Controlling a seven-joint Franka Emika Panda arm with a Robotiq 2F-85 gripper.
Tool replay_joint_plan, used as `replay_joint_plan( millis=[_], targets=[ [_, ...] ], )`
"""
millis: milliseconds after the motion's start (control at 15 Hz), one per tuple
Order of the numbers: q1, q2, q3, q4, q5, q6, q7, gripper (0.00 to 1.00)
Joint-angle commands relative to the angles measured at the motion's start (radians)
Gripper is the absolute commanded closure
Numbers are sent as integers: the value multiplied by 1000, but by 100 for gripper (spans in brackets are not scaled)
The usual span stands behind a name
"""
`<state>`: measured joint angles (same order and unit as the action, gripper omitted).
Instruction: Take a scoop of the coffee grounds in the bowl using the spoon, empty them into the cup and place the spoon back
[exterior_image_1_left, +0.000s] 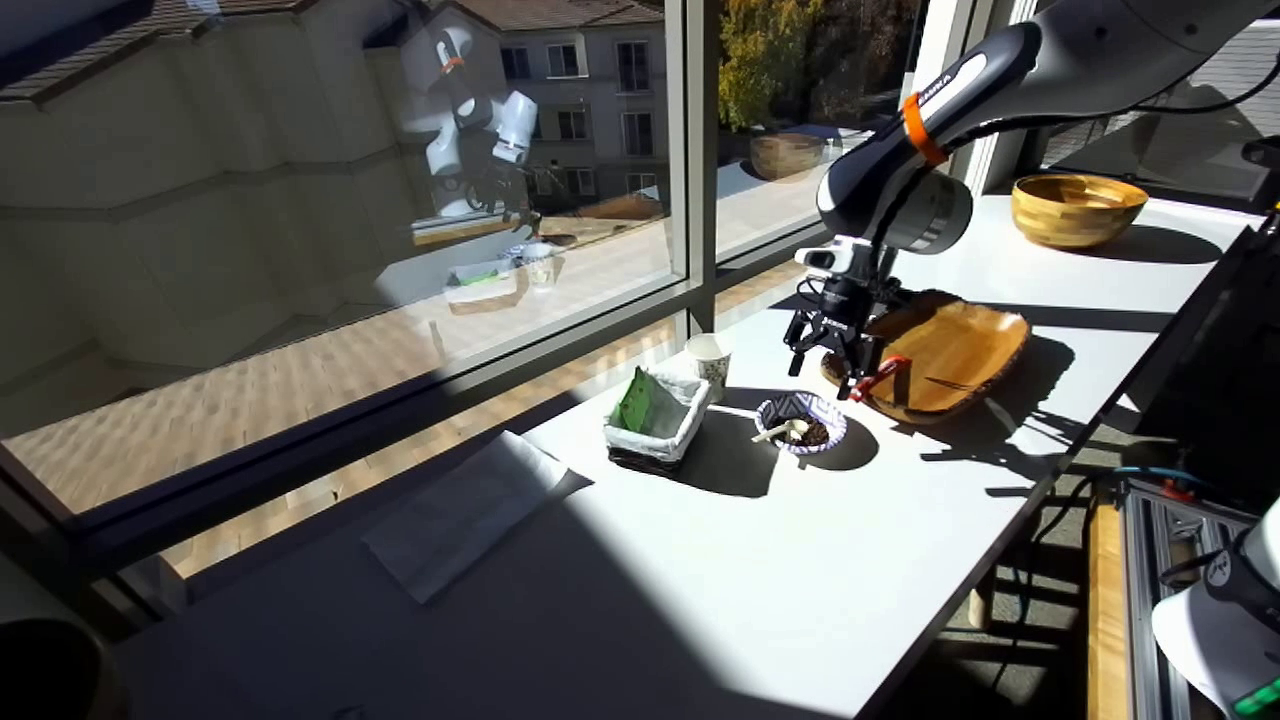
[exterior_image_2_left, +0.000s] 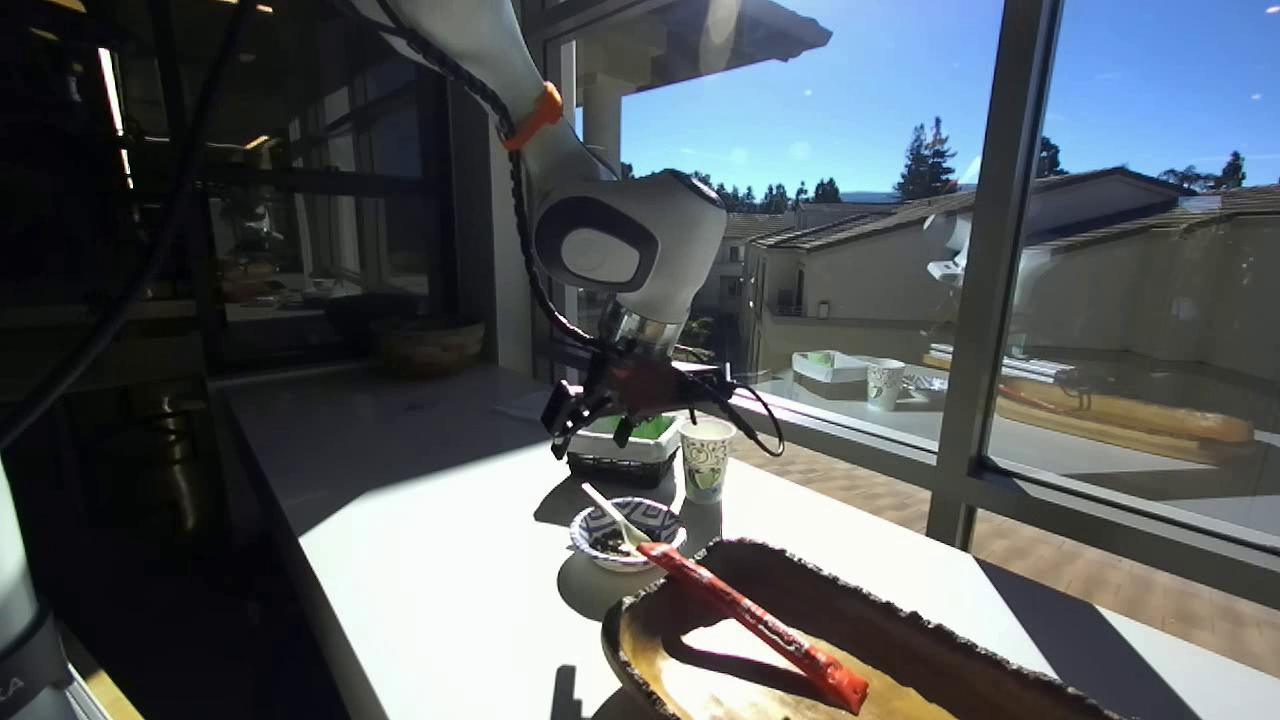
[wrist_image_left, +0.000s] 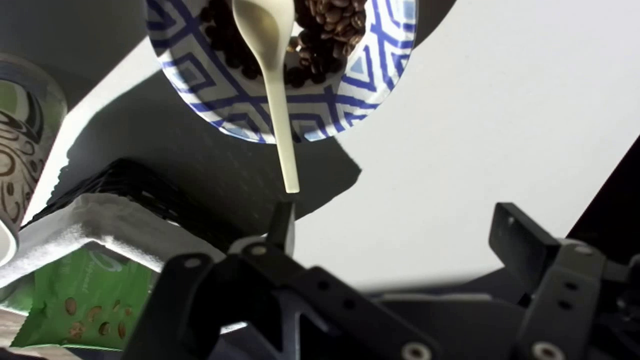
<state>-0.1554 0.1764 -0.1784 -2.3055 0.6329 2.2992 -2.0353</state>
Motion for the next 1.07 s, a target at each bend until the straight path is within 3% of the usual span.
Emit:
replay_joint_plan(
  millis=[0,533,600,667,800,867,1000],
  targets=[
    [-43,61,36,15,32,67,-49,0],
    [-85,152,104,42,89,149,-81,0],
    [-86,165,113,47,94,158,-82,11],
    [-88,177,121,54,97,163,-80,11],
    [-89,201,135,64,93,181,-74,26],
    [-90,214,142,69,89,195,-73,38],
    [-95,235,155,80,85,215,-71,44]
  ],
)
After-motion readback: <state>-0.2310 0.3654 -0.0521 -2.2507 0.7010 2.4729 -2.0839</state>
